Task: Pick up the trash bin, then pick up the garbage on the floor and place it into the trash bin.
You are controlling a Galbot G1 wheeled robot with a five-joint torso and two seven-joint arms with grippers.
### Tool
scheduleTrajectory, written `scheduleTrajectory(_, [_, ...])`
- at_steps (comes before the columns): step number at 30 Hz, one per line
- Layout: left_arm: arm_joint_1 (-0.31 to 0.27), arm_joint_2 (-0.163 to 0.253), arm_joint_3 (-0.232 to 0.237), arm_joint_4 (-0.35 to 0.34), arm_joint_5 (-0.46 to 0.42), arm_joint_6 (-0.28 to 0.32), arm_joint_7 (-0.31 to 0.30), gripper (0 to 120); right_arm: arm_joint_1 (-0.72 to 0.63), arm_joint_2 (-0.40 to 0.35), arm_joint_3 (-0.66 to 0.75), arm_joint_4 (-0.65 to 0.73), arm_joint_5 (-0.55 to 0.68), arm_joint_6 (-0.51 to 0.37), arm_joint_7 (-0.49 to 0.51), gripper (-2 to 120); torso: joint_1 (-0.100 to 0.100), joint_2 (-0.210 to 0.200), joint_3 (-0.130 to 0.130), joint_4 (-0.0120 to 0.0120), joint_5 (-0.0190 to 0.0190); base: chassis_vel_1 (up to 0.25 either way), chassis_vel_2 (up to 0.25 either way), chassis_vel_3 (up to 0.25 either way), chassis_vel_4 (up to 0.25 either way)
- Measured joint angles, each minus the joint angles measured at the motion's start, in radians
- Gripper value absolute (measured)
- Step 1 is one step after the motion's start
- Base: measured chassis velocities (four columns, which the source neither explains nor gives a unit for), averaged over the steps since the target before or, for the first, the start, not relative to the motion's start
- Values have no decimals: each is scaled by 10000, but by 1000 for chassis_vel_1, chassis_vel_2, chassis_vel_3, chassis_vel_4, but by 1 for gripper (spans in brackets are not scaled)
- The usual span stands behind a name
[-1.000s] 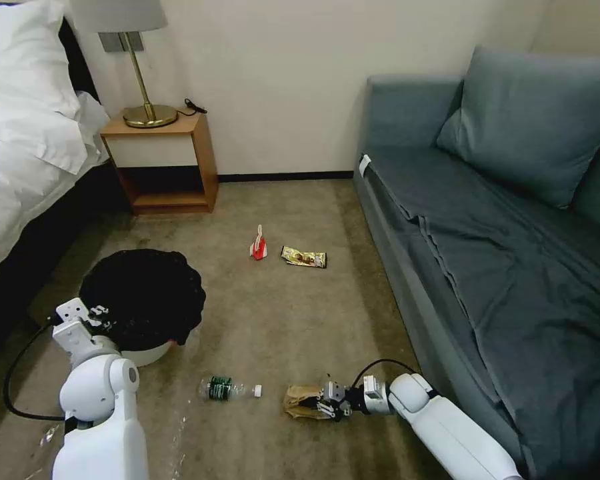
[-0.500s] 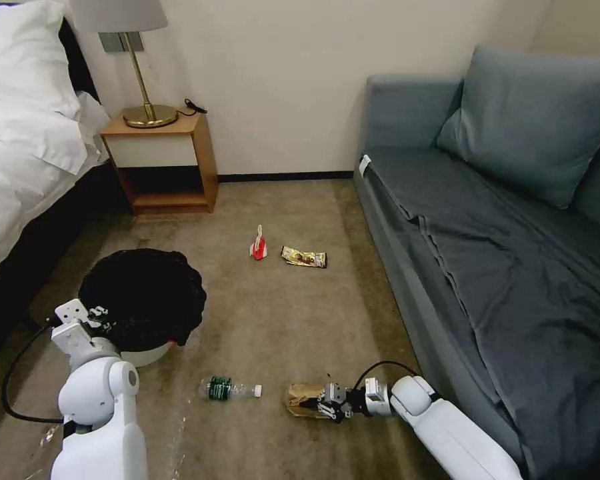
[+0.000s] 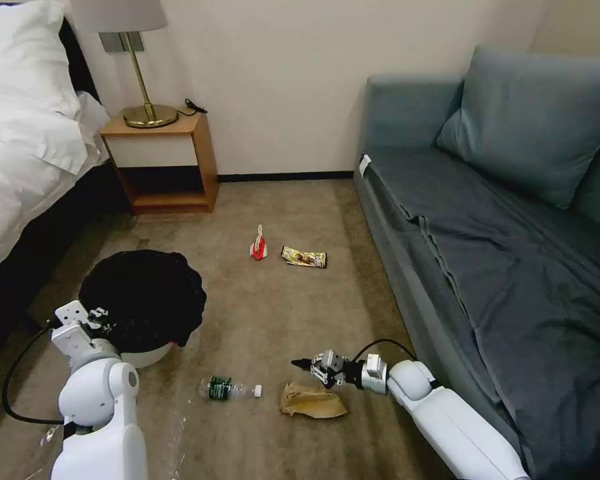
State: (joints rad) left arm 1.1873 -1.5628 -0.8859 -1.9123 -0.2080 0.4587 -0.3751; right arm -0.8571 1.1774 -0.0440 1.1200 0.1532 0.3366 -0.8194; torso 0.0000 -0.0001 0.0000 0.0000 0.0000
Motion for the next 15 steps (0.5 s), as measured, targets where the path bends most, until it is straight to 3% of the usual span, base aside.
scheduleTrajectory(6, [-47, 41, -19, 28, -9, 0, 4, 4, -155, -76, -120, -86, -426, -97, -48, 4, 0, 0, 0, -1, 0, 0, 0, 0, 0])
scheduleTrajectory(11, [-76, 62, -62, 28, -18, 13, 9, 4, -76, -201, -520, -161, -534, -248, -153, 25, 0, 1, 0, -1, 1, 0, 0, 0, 0])
scheduleTrajectory(15, [-75, 48, -61, 24, -5, 27, 9, 4, -28, -178, -606, -236, -547, -268, -203, 33, 0, 0, 0, 0, 0, 0, 0, 0, 0])
